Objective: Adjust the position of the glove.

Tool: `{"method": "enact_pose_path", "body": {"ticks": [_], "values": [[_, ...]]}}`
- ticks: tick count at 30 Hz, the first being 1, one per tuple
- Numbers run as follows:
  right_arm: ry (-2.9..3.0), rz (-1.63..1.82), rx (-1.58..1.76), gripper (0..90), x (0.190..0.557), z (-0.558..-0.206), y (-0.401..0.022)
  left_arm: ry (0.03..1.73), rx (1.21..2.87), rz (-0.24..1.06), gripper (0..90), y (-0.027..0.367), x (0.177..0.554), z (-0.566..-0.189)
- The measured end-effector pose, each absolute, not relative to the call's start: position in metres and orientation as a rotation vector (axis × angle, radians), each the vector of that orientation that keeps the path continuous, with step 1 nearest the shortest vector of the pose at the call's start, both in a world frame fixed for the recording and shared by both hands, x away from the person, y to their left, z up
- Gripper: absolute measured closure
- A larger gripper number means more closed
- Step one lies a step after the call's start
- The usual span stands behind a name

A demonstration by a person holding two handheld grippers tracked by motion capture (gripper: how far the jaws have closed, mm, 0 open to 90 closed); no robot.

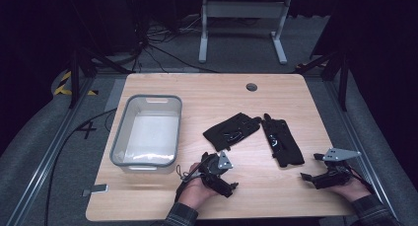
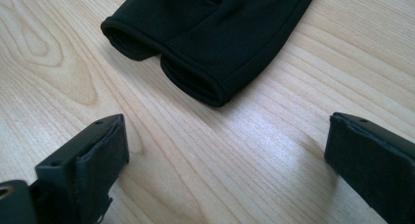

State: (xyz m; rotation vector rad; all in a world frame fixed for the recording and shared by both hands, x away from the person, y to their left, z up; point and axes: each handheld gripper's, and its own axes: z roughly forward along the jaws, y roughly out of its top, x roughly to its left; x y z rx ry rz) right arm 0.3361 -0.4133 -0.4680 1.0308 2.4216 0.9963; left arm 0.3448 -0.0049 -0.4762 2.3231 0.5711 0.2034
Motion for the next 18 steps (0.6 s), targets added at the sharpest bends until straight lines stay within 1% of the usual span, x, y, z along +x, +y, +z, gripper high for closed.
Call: {"method": "enact_pose_path", "body": {"ticks": [2, 4, 5, 6, 7, 8, 10, 12, 13, 17, 18], "values": [[2.423, 0.994, 1.03, 2.7, 0.336, -0.468, -0.413, 0.567, 2.327, 0.205, 0.3, -0.005, 0.345, -0.476], [2.434, 1.003, 1.014, 5.2, 0.336, -0.468, -0.414, 0.567, 2.327, 0.205, 0.3, -0.005, 0.345, -0.476], [2.443, 1.003, 1.006, 9.4, 0.336, -0.467, -0.414, 0.568, 2.327, 0.205, 0.3, -0.005, 0.345, -0.476], [2.451, 1.0, 0.993, 16.9, 0.336, -0.465, -0.415, 0.568, 2.327, 0.205, 0.3, -0.005, 0.345, -0.476], [2.461, 1.001, 0.988, 20.6, 0.335, -0.463, -0.415, 0.567, 2.328, 0.206, 0.3, -0.005, 0.345, -0.476], [2.465, 0.992, 0.991, 22.5, 0.335, -0.461, -0.414, 0.568, 2.328, 0.206, 0.3, -0.005, 0.345, -0.476], [2.477, 0.985, 0.988, 33.3, 0.335, -0.459, -0.412, 0.567, 2.327, 0.205, 0.3, -0.005, 0.345, -0.476], [2.476, 0.996, 0.984, 37.2, 0.335, -0.456, -0.411, 0.567, 2.327, 0.205, 0.3, -0.005, 0.345, -0.476], [2.475, 0.998, 0.981, 41.4, 0.335, -0.455, -0.41, 0.571, 2.324, 0.204, 0.3, -0.005, 0.345, -0.476], [2.454, 1.01, 0.952, 52.8, 0.336, -0.45, -0.409, 0.56, 2.328, 0.203, 0.3, -0.005, 0.346, -0.476], [2.452, 1.02, 0.949, 57.3, 0.337, -0.448, -0.409, 0.56, 2.33, 0.203, 0.3, -0.005, 0.346, -0.476]]}}
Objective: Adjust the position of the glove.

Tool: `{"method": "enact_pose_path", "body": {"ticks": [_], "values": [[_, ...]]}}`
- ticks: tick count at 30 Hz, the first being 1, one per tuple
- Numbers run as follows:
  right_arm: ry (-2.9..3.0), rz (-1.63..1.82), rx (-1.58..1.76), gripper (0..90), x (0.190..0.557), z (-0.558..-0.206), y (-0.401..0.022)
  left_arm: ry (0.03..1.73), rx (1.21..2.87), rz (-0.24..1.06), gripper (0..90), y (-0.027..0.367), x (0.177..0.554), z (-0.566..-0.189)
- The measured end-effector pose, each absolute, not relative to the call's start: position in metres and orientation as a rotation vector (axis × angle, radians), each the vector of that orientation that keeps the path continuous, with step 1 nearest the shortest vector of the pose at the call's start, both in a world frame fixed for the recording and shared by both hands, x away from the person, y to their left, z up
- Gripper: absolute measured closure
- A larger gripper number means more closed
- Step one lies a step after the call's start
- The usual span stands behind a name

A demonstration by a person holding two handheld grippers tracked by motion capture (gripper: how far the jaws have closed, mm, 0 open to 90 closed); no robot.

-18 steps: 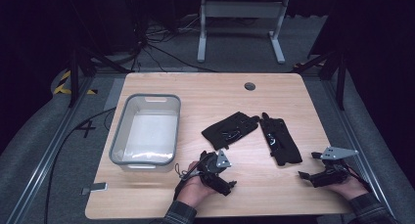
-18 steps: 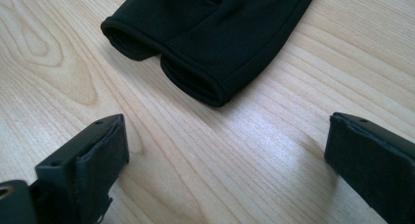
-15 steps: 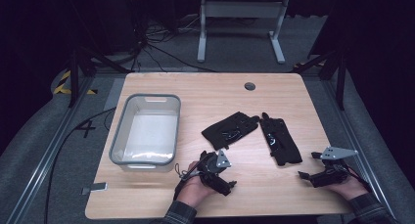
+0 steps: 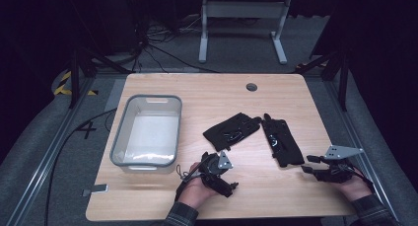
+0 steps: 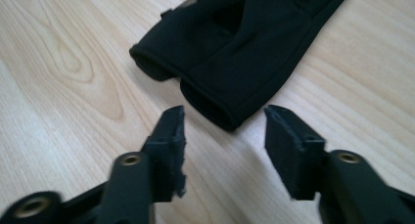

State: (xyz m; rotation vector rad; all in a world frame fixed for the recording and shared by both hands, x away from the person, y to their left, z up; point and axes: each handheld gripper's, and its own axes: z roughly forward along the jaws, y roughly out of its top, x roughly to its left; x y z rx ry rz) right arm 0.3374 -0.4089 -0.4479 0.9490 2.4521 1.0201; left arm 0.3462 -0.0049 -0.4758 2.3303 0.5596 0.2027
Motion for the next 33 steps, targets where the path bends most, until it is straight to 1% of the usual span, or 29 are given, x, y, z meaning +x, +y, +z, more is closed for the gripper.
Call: {"method": "enact_pose_path", "body": {"ticks": [2, 6, 7, 20, 28, 33], "values": [[2.451, 1.036, 0.939, 64.7, 0.339, -0.445, -0.408, 0.56, 2.33, 0.203, 0.3, -0.005, 0.346, -0.476], [2.458, 1.044, 0.916, 86.4, 0.347, -0.44, -0.405, 0.559, 2.33, 0.204, 0.3, -0.005, 0.346, -0.476], [2.459, 1.045, 0.918, 88.9, 0.349, -0.439, -0.404, 0.56, 2.328, 0.203, 0.3, -0.005, 0.346, -0.476], [2.482, 1.098, 0.894, 89.3, 0.373, -0.436, -0.396, 0.558, 2.328, 0.206, 0.3, -0.006, 0.347, -0.476], [2.512, 1.109, 0.856, 89.3, 0.391, -0.436, -0.381, 0.558, 2.328, 0.206, 0.3, -0.006, 0.347, -0.476], [2.511, 1.118, 0.861, 89.1, 0.397, -0.437, -0.378, 0.561, 2.329, 0.205, 0.3, -0.006, 0.347, -0.476]]}}
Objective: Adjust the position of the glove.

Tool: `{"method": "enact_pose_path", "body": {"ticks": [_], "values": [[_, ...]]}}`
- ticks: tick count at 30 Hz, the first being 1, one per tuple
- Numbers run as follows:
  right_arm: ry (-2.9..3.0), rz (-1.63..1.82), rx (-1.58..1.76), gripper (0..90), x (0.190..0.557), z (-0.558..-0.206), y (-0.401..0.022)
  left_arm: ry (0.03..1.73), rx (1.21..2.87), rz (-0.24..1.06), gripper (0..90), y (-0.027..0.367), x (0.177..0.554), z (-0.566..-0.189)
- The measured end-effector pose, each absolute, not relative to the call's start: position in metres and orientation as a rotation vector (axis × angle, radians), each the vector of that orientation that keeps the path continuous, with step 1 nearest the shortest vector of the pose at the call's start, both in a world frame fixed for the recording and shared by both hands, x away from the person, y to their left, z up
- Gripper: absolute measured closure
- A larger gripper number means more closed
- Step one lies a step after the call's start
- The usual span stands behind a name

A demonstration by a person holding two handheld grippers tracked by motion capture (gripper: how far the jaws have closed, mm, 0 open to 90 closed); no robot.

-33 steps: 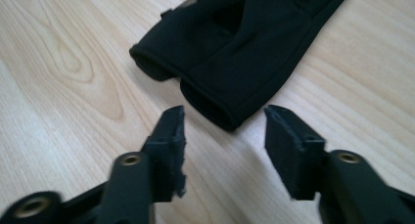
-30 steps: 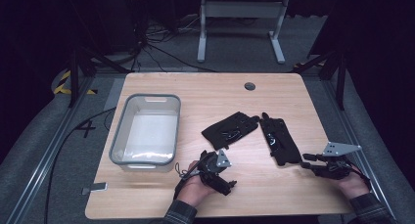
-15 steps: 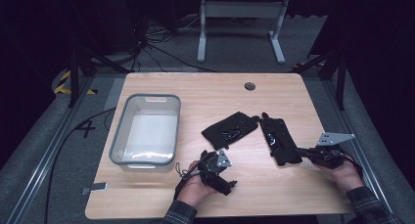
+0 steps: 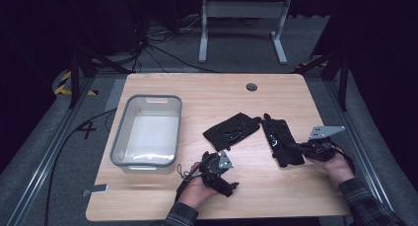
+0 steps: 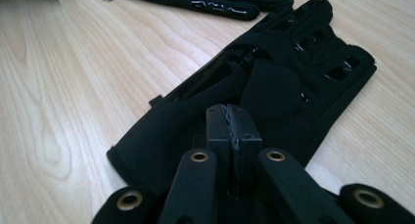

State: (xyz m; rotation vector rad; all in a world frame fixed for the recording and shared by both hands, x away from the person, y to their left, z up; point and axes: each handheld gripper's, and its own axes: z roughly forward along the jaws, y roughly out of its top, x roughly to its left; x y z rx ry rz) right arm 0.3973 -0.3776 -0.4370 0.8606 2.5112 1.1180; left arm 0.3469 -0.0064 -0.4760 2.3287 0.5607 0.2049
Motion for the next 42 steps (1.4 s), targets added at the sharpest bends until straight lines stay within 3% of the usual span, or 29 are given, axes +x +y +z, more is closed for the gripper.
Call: {"method": "enact_pose_path", "body": {"ticks": [22, 42], "values": [[2.562, 1.077, 0.868, 89.5, 0.413, -0.45, -0.365, 0.563, 2.328, 0.206, 0.3, -0.007, 0.347, -0.476], [2.597, 1.054, 0.868, 89.6, 0.37, -0.449, -0.38, 0.563, 2.328, 0.206, 0.3, -0.007, 0.347, -0.476]]}}
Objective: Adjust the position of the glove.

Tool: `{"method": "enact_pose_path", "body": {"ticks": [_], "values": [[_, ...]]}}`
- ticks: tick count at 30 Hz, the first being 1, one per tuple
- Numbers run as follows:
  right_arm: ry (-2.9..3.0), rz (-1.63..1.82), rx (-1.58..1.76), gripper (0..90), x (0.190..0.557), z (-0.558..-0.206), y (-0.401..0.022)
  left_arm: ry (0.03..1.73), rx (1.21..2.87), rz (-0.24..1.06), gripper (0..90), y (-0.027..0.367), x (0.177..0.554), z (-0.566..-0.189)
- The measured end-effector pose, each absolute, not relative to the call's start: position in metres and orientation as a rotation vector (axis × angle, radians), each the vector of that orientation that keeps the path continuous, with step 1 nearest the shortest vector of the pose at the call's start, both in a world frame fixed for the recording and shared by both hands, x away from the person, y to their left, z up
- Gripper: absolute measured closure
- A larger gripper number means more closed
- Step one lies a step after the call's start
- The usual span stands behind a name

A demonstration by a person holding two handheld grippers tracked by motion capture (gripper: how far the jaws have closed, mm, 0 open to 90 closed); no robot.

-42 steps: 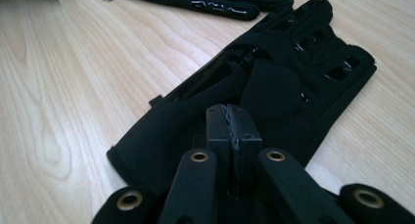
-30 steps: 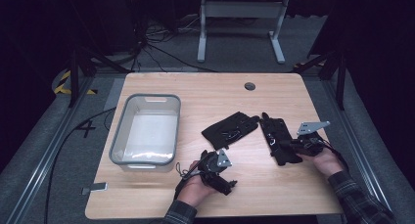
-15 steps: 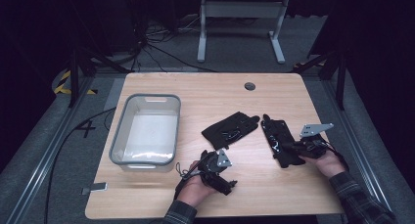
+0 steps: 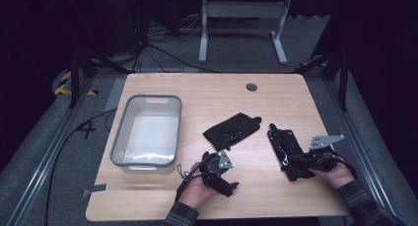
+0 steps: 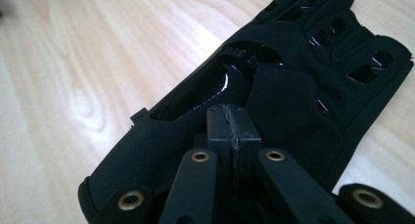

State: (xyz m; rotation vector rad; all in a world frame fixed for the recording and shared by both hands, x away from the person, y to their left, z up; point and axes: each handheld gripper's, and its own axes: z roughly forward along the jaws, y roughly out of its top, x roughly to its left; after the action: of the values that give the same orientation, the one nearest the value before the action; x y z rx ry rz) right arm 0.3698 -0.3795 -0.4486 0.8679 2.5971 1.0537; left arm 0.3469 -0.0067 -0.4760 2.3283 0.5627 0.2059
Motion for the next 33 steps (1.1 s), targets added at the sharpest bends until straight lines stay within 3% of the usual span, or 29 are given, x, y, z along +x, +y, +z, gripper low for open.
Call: {"method": "enact_pose_path", "body": {"ticks": [19, 33], "values": [[2.636, 1.063, 0.833, 89.4, 0.319, -0.448, -0.385, 0.563, 2.329, 0.206, 0.3, -0.007, 0.347, -0.476], [2.521, 1.132, 0.86, 89.6, 0.369, -0.429, -0.385, 0.562, 2.328, 0.206, 0.3, -0.007, 0.347, -0.476]]}}
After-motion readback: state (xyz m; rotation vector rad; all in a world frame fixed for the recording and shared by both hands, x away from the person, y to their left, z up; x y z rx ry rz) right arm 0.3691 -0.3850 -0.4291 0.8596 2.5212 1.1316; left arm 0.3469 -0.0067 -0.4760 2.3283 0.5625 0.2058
